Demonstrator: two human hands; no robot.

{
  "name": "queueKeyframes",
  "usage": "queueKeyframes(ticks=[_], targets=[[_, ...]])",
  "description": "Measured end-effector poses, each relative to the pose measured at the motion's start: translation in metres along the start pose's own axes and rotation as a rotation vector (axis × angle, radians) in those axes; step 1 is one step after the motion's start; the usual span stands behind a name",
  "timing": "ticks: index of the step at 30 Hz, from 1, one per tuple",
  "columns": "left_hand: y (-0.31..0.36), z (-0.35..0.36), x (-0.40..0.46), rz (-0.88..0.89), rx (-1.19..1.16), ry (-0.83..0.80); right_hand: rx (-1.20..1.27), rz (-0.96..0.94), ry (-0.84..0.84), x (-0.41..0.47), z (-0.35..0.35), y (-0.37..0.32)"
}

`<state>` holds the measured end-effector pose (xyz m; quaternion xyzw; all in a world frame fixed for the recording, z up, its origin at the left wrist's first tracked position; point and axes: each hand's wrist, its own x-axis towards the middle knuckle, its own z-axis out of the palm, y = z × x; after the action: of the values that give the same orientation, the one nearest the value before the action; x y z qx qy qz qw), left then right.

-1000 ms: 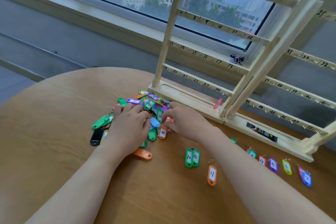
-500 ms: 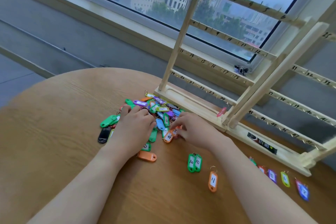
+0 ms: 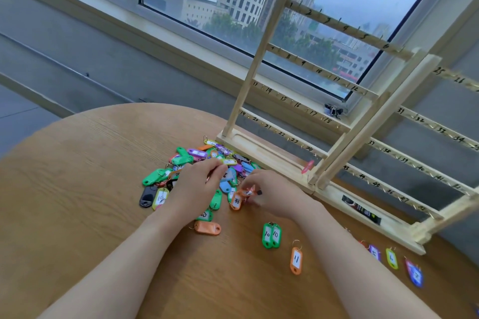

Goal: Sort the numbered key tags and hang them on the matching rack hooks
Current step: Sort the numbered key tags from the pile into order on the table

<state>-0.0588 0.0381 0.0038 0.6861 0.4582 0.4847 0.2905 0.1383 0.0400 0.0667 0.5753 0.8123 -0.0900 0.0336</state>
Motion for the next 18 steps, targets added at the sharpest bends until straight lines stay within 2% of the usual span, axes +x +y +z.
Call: queueKeyframes(ticks=[3,11,18], targets=[[0.005,-0.001,0.0,-0.038,-0.011,-0.045,0.041,-0.002,0.079,-0.003,-0.001,0.0],[0.023,0.0,-0.008,-0.042,-0.044,-0.143,0.478,0.062,0.354,-0.029,-0.016,0.008],[0.049,0.023,-0.033,-0.066,-0.14,-0.368,0.585,0.23,0.313,-0.087,-0.001,0.016]])
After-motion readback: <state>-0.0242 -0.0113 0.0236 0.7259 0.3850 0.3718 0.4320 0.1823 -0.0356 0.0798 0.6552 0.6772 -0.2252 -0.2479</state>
